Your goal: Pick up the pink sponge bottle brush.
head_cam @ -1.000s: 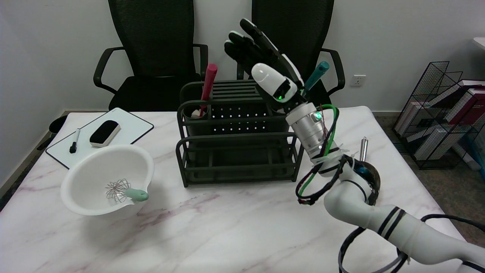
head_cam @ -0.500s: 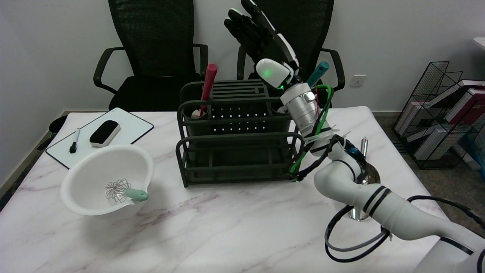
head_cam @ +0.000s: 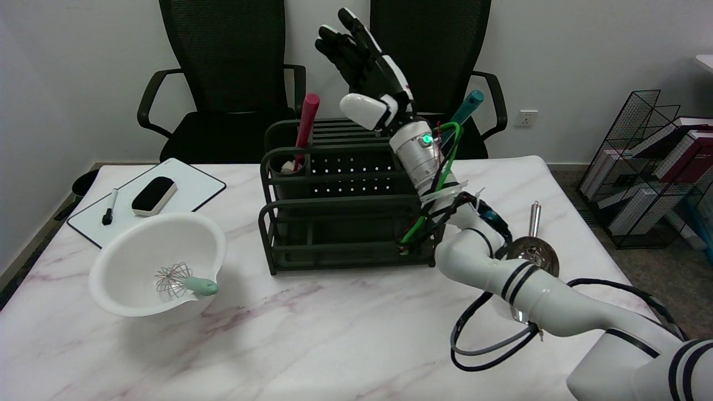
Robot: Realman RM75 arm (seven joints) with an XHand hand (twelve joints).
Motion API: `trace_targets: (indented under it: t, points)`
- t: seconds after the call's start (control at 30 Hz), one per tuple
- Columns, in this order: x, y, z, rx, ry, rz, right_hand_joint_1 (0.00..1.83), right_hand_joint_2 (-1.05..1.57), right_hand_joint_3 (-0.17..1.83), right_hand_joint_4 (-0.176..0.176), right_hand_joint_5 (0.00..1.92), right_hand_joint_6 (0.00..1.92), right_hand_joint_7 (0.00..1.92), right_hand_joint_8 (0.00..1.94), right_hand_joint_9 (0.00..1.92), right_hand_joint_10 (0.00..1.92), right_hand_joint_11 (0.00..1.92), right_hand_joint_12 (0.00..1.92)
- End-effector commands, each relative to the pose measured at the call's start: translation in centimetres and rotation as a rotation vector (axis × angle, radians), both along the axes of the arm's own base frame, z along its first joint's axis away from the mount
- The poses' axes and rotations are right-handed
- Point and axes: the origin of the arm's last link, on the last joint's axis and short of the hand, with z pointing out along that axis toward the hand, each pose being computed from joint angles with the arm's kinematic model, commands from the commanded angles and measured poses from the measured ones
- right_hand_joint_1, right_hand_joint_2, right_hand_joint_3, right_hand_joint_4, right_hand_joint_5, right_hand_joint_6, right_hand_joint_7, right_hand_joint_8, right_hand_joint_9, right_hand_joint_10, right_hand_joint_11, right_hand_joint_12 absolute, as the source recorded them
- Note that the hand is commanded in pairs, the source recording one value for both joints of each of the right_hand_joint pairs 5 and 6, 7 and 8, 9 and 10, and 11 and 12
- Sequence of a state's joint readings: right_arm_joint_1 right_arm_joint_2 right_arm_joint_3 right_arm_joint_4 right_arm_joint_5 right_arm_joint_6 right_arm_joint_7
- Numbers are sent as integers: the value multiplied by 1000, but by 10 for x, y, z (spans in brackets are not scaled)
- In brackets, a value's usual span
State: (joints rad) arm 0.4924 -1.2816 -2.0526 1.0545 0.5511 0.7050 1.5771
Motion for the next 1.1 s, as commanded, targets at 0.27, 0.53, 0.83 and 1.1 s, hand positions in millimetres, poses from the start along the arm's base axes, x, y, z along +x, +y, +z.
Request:
trace_targets:
  t: [0.27,0.53,0.83,1.1]
  points:
    - [-8,-37,-47,-127,304,-36,1055,-325,934,0,0,0,298,298,330,330,110,110]
    - [-12,-37,-61,-126,350,-56,1059,-298,923,0,0,0,288,288,330,330,173,173]
    - [-16,-37,-69,-118,360,-75,1083,-255,867,0,0,0,285,285,334,334,203,203]
    - [-13,-37,-75,-109,347,-70,1108,-210,812,0,0,0,283,283,321,321,241,241]
